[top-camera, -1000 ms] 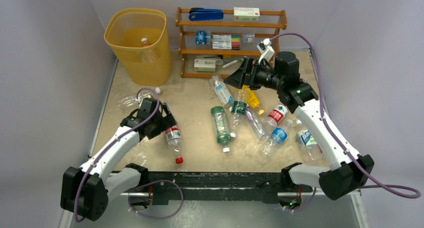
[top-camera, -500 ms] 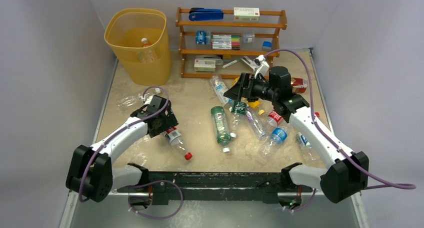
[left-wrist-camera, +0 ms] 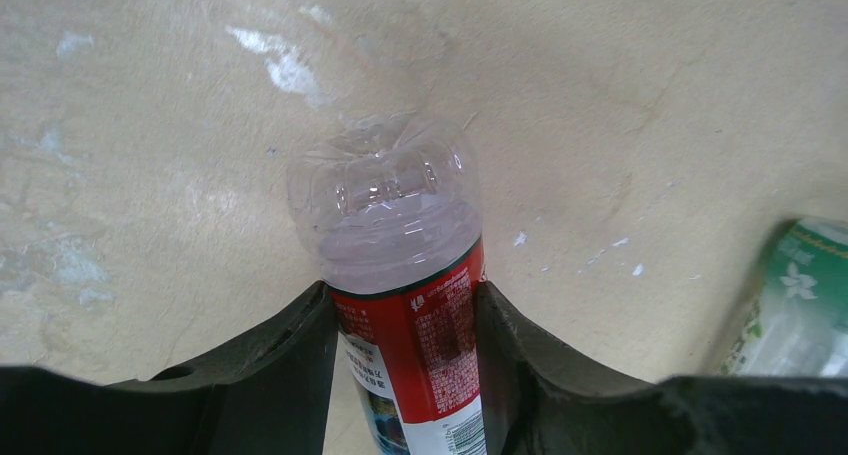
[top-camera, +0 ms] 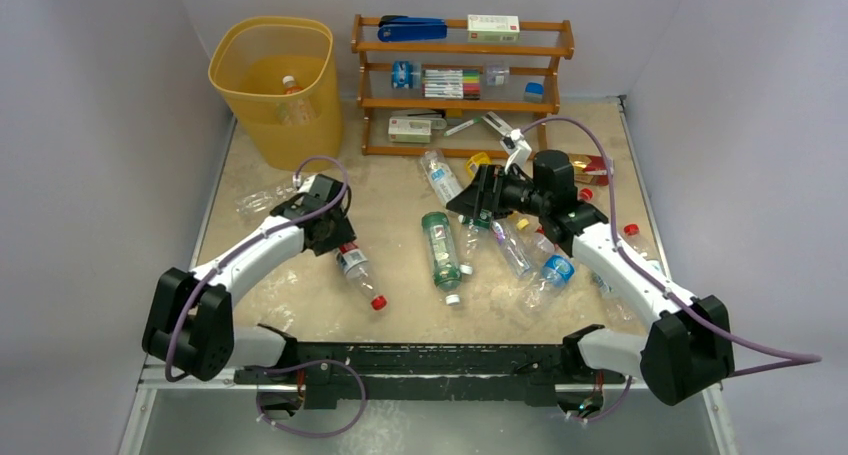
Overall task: Put the plastic bottles in the bin
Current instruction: Pick up the plastic bottle at the center of the board.
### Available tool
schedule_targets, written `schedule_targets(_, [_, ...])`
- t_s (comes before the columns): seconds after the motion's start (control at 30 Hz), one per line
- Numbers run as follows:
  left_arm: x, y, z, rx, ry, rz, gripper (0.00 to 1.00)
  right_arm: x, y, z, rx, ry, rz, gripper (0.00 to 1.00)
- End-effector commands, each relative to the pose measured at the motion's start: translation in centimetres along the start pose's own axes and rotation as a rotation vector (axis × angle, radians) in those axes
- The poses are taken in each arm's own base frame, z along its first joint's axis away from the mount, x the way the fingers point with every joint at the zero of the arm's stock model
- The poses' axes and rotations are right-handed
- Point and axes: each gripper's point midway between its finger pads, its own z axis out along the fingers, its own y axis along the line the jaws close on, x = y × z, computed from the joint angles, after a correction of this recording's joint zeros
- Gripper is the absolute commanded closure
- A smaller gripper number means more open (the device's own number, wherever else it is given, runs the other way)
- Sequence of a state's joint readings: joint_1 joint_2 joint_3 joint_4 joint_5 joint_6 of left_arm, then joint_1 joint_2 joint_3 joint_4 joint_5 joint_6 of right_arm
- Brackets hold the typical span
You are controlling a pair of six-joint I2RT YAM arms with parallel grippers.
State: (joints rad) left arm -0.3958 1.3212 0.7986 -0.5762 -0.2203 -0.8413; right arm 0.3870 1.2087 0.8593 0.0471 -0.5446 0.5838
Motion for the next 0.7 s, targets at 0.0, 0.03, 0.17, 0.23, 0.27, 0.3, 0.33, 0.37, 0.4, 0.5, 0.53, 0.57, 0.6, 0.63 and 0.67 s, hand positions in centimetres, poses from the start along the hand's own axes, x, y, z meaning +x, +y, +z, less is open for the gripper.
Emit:
schedule_targets(0.0, [-4.2,-3.5,-2.4,0.083,-0.092,0.021,0.61,-1.2,1.9,-0.6,-0.07,-0.053,-0.059,0.0])
schedule_targets(0.03, [-5.0,-4.2,-2.8,0.098,-0.102,0.025,0.61,-1.3,2.0,-0.7,-0.073,-0.054,-0.059,0.0])
schedule_targets(0.17, [-8.3,-7.1,-4.4,0.148,-0.149,0.041,0.6,-1.6,2.4,-1.0,-0.075,-0.06,-0.061,0.0])
schedule_targets(0.23, [-9.8,-8.4,-5.0,0.168,-0.164,0.05,0.6,-1.8,2.5,-1.1,-0.071,-0.06,-0.063,0.0])
schedule_targets(0.27, [-10.5,-9.2,-5.4,0.183,-0.172,0.054,0.59,-1.8,2.5,-1.1,-0.07,-0.058,-0.064,0.0])
schedule_targets(0.3, [-11.4,-9.9,-5.9,0.196,-0.184,0.054,0.59,-1.8,2.6,-1.2,-0.069,-0.059,-0.064,0.0])
schedule_targets(0.33, [-12.4,-10.7,-6.7,0.218,-0.2,0.054,0.59,-1.8,2.6,-1.2,-0.067,-0.061,-0.065,0.0])
schedule_targets(0.37, [-13.3,-11.4,-7.4,0.237,-0.216,0.055,0.59,-1.9,2.6,-1.3,-0.063,-0.062,-0.063,0.0])
schedule_targets(0.4, [-14.3,-12.2,-8.4,0.259,-0.237,0.054,0.59,-1.9,2.6,-1.4,-0.064,-0.064,-0.062,0.0])
schedule_targets(0.5, [-17.9,-13.6,-10.8,0.299,-0.292,0.044,0.59,-1.9,2.8,-1.6,-0.069,-0.073,-0.056,0.0])
schedule_targets(0.53, [-19.2,-13.8,-11.6,0.316,-0.312,0.029,0.59,-1.8,2.8,-1.6,-0.071,-0.074,-0.054,0.0])
schedule_targets(0.57, [-20.7,-13.9,-12.6,0.345,-0.338,0.008,0.59,-1.7,2.8,-1.6,-0.07,-0.072,-0.051,0.0])
schedule_targets(0.6, [-22.3,-13.8,-13.4,0.371,-0.362,-0.023,0.59,-1.6,2.7,-1.6,-0.071,-0.071,-0.048,0.0])
schedule_targets(0.63, [-23.9,-13.5,-14.1,0.394,-0.384,-0.052,0.59,-1.6,2.8,-1.6,-0.07,-0.072,-0.046,0.0])
schedule_targets(0.67, [-25.4,-13.2,-14.9,0.417,-0.403,-0.078,0.58,-1.5,2.8,-1.7,-0.073,-0.071,-0.042,0.0])
